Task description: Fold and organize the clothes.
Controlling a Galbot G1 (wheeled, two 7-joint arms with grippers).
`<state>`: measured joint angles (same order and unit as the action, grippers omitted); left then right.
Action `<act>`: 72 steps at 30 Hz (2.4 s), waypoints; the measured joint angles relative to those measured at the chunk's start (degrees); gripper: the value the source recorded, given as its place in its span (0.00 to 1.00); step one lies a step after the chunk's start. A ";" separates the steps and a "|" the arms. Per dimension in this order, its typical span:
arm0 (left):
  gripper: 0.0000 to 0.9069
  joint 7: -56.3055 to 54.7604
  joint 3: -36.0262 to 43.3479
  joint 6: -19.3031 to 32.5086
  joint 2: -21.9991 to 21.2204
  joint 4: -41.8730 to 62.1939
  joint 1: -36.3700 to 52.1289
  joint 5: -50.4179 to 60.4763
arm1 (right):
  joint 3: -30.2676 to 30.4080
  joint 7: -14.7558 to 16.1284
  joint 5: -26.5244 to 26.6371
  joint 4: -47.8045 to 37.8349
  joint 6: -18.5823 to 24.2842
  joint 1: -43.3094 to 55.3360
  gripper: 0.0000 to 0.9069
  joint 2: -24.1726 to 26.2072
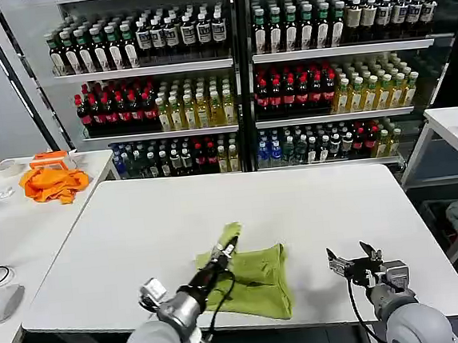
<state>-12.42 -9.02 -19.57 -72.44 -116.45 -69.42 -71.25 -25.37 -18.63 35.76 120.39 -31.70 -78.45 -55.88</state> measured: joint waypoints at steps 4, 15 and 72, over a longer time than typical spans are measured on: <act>1.00 -0.01 2.30 -0.17 -0.95 2.34 1.00 1.40 | 0.14 -0.03 -0.01 0.00 0.00 0.14 1.00 -0.12; 1.00 0.81 4.30 -0.50 -2.60 3.37 0.07 3.57 | 0.49 -0.08 -0.04 -0.03 -0.04 0.61 1.00 -0.34; 0.01 8.02 -4.40 -0.60 3.00 8.91 -4.25 9.34 | 0.38 0.00 -1.20 1.82 0.10 -1.78 1.00 -2.13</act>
<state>-4.40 -13.42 -20.17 -69.44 -107.54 -73.68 -61.91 -24.99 -18.63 34.56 122.21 -31.60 -80.23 -58.01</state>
